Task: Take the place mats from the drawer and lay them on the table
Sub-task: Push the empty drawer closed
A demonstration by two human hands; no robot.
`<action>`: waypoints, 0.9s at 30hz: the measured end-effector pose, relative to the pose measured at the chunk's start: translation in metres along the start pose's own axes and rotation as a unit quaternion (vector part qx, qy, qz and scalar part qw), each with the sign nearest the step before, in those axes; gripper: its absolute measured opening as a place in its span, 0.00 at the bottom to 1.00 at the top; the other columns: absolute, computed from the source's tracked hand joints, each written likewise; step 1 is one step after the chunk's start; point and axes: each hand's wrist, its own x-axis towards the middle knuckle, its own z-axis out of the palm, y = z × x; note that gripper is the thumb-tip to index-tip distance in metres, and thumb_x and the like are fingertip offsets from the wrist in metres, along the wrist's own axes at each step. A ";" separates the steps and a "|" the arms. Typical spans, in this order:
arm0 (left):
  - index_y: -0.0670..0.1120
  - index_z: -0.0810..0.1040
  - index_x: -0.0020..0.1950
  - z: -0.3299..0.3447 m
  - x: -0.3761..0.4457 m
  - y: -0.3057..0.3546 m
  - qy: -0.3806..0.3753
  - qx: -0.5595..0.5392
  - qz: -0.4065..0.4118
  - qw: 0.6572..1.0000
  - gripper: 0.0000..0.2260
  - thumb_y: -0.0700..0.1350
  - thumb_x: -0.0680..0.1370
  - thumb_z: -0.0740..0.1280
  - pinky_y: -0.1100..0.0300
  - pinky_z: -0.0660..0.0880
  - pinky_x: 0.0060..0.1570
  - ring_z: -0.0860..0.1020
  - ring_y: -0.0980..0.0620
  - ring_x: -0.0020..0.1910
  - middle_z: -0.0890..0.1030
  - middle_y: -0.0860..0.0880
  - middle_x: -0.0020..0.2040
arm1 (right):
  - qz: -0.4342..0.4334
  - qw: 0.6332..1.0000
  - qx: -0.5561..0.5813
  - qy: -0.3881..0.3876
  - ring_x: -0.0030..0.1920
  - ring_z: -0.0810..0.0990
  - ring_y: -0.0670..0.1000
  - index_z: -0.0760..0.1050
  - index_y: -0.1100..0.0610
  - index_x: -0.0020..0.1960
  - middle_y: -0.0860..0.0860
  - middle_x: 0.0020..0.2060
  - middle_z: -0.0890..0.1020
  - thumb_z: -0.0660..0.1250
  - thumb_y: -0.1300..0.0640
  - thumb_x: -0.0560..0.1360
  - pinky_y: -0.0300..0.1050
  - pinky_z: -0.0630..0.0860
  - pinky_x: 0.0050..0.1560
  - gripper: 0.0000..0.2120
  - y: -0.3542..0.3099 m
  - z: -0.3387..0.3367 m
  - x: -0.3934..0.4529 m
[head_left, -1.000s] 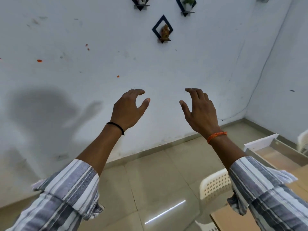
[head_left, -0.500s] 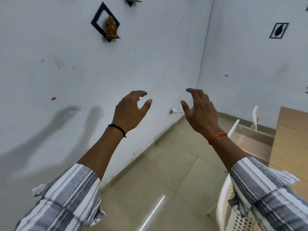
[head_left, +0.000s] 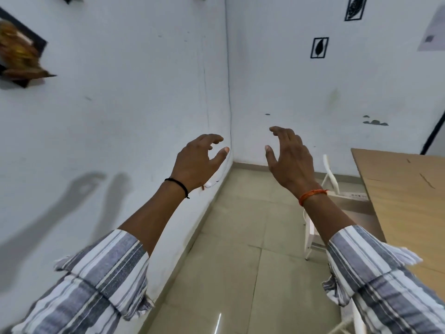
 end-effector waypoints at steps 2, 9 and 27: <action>0.54 0.76 0.62 0.019 0.043 -0.011 -0.007 -0.021 0.016 1.000 0.15 0.57 0.78 0.63 0.58 0.74 0.51 0.78 0.59 0.54 0.79 0.59 0.60 | 0.018 1.000 -0.013 0.011 0.60 0.75 0.55 0.67 0.54 0.70 0.51 0.63 0.75 0.62 0.53 0.78 0.51 0.73 0.53 0.21 0.014 0.017 0.027; 0.54 0.76 0.63 0.110 0.171 -0.047 -0.060 -0.094 0.071 0.991 0.15 0.57 0.79 0.63 0.60 0.73 0.51 0.78 0.59 0.55 0.78 0.59 0.61 | 0.071 0.994 -0.084 0.028 0.60 0.75 0.54 0.68 0.54 0.70 0.51 0.63 0.75 0.62 0.54 0.78 0.50 0.73 0.52 0.21 0.080 0.065 0.094; 0.53 0.77 0.62 0.387 0.469 -0.007 -0.231 -0.302 0.280 0.882 0.15 0.57 0.78 0.63 0.53 0.77 0.52 0.79 0.58 0.52 0.80 0.58 0.58 | 0.281 0.910 -0.284 0.113 0.59 0.76 0.56 0.68 0.54 0.69 0.53 0.63 0.76 0.64 0.56 0.76 0.57 0.78 0.53 0.21 0.281 0.139 0.223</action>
